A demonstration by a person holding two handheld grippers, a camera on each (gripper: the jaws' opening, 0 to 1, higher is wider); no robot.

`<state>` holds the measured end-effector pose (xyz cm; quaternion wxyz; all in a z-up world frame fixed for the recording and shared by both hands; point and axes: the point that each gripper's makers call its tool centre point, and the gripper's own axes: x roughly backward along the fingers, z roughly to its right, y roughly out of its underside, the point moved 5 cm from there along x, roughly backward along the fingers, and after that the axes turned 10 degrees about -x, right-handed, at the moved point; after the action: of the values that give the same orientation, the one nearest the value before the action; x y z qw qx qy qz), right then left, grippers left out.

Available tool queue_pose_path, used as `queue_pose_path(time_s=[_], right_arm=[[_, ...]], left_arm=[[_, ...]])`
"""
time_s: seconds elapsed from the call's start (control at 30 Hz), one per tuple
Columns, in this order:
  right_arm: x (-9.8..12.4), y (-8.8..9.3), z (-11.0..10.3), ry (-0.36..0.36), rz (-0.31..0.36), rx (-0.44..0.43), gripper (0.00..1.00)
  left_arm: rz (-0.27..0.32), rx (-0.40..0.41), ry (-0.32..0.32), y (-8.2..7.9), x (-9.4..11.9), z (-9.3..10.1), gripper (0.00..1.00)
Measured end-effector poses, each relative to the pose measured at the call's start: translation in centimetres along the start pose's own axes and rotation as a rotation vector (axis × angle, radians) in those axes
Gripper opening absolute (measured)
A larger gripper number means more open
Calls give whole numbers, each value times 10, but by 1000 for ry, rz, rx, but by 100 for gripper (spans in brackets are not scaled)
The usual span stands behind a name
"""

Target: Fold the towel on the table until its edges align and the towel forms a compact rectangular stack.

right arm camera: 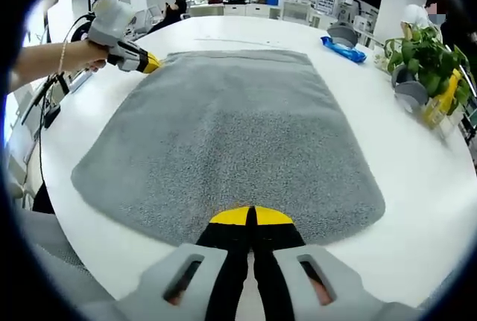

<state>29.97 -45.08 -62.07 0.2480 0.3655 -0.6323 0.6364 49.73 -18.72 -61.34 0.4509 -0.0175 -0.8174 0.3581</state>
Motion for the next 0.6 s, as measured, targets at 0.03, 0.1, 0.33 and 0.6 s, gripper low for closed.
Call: queue_pose_path(time_s=[0.03,0.1,0.33,0.6], right_arm=[[1,1,-1,-2,1,0,0],[2,3,-3,-4,1,1,0],[3,5,-6,-2,8,7,0],[3,2,-2,-26,-9,-96,0]], left_arm=[[0,0,-1,0,-1,0,1],[2,-3,-6,-1,-1,0,1],[3,-8,-13,-3,-2,0,1],[-28,38,-74,-3,6,-1,1]])
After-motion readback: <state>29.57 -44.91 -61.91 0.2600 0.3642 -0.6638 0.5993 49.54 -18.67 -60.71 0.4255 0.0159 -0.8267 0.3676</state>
